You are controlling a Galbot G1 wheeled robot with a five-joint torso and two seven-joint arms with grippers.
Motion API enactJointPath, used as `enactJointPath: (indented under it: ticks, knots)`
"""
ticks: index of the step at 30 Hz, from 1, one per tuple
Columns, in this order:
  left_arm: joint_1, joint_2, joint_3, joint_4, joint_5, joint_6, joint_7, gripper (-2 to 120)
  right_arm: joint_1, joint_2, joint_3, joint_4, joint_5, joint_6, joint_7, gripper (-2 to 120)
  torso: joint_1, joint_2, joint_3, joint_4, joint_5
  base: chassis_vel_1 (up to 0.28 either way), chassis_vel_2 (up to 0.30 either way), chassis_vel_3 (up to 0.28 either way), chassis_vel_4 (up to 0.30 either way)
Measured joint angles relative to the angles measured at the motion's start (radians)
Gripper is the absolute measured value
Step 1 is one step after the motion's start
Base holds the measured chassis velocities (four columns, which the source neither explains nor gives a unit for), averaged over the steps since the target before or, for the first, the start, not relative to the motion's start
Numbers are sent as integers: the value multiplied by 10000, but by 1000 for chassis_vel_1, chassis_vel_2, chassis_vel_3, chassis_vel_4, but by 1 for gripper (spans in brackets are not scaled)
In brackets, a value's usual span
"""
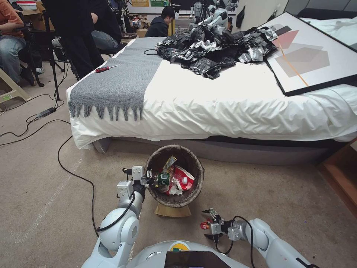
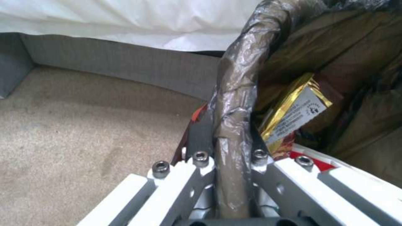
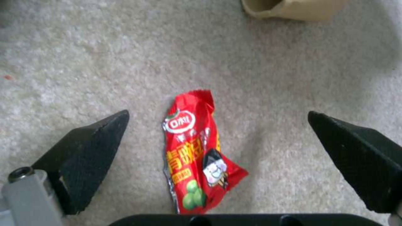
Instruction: Pick up the trash bin, then pick up the garbage from the floor and place it into the trash bin.
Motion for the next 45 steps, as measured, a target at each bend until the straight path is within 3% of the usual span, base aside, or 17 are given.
enactJointPath:
  ticks: [45]
  knots:
    - [-18,11,-21,1,-22,-22,-3,0,233,204,58,-616,20,48,188,100,-1,2,-1,0,-6,0,0,0,0]
